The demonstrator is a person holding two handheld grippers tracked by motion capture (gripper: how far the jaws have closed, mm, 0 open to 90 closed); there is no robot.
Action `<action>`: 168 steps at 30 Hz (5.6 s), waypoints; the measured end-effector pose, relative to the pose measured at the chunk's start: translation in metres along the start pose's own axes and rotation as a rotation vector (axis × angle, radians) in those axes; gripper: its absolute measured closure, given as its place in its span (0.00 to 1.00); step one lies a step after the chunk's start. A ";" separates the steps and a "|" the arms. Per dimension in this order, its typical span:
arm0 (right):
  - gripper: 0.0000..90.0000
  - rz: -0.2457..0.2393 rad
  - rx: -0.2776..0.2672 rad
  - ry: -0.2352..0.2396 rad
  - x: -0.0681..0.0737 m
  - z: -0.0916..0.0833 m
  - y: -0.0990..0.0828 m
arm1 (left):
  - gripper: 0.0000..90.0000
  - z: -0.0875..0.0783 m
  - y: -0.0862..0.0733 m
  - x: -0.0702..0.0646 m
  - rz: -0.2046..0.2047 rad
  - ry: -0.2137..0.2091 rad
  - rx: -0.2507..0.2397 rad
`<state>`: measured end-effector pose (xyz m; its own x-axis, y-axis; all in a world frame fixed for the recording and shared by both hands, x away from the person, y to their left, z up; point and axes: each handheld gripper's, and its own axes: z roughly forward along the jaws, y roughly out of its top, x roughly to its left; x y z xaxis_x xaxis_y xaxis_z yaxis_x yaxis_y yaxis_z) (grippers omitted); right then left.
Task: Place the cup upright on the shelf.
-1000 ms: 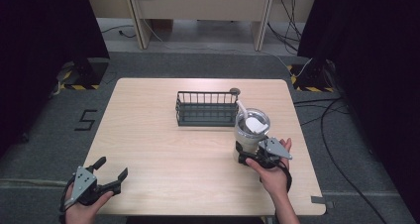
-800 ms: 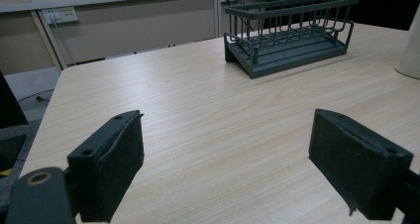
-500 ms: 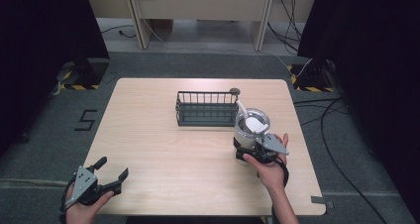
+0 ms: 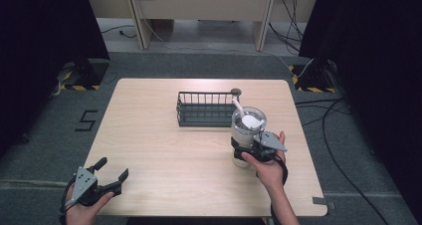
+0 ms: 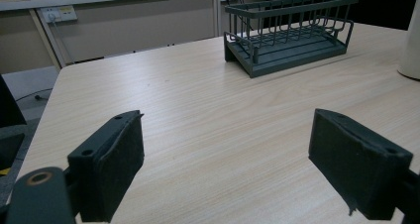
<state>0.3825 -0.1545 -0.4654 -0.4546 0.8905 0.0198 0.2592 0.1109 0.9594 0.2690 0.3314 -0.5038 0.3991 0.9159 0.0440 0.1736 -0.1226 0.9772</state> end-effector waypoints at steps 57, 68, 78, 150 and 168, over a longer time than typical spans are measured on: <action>0.08 -0.030 -0.101 0.037 0.033 0.026 0.076 | 0.15 -0.001 0.000 0.001 -0.009 0.001 -0.004; 0.08 -0.020 -0.097 0.045 0.040 0.039 0.082 | 0.15 -0.001 0.000 0.001 -0.012 0.002 -0.006; 0.08 -0.016 -0.104 0.052 0.043 0.046 0.092 | 0.15 -0.001 0.000 0.002 -0.012 0.003 -0.008; 0.08 0.024 -0.110 -0.003 0.036 0.131 0.158 | 0.15 -0.002 0.000 0.004 -0.025 0.014 -0.015; 0.07 0.036 -0.094 -0.017 0.038 0.157 0.160 | 0.15 -0.002 0.000 0.004 -0.033 0.010 -0.020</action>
<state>0.5405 -0.0338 -0.3547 -0.4318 0.9005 0.0506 0.1936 0.0378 0.9803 0.2686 0.3363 -0.5027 0.3841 0.9232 0.0141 0.1684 -0.0850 0.9820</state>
